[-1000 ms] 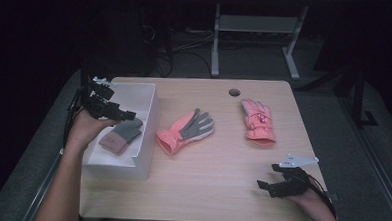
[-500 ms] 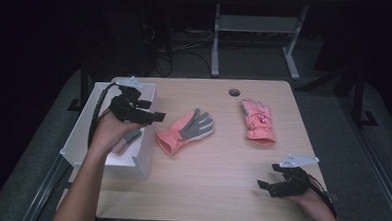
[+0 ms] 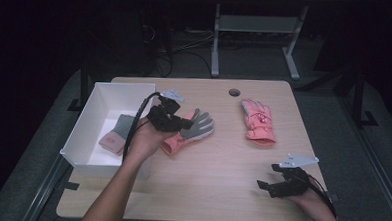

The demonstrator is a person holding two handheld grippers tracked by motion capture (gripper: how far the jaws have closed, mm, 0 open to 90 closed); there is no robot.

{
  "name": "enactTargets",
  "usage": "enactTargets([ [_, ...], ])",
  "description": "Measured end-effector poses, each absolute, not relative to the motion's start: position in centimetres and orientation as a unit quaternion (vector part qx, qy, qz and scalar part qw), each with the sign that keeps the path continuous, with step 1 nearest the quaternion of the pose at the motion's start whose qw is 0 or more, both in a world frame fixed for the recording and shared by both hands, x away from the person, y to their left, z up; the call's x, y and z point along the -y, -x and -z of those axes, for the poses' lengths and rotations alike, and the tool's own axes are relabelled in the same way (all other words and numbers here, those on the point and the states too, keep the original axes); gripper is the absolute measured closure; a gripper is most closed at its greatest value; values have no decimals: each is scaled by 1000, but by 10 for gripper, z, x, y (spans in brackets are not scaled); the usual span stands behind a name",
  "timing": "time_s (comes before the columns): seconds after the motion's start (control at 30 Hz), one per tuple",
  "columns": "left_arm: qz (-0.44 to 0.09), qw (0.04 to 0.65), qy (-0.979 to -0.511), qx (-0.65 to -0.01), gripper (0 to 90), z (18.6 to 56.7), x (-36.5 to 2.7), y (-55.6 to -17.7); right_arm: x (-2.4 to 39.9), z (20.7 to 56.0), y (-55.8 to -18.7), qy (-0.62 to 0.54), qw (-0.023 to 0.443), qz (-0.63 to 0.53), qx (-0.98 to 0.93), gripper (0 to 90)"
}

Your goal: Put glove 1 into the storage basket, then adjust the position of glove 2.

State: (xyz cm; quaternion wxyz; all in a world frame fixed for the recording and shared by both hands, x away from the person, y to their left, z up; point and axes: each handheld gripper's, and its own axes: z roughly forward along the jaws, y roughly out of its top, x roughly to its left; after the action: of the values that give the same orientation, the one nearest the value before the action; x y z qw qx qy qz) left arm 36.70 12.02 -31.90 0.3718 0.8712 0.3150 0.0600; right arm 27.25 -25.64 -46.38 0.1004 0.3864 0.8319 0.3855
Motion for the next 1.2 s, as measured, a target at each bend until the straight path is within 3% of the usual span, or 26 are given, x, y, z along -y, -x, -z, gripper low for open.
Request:
enactTargets([
  [0.33, -72, 346, -876, -327, 898, 356, -96, -381, 255, 464, -273, -383, 98, -386, -833, 136],
  [1.2, -138, 285, -855, -410, 898, 417, -108, -438, 252, 466, -275, -371, 93, -386, -840, 136],
])
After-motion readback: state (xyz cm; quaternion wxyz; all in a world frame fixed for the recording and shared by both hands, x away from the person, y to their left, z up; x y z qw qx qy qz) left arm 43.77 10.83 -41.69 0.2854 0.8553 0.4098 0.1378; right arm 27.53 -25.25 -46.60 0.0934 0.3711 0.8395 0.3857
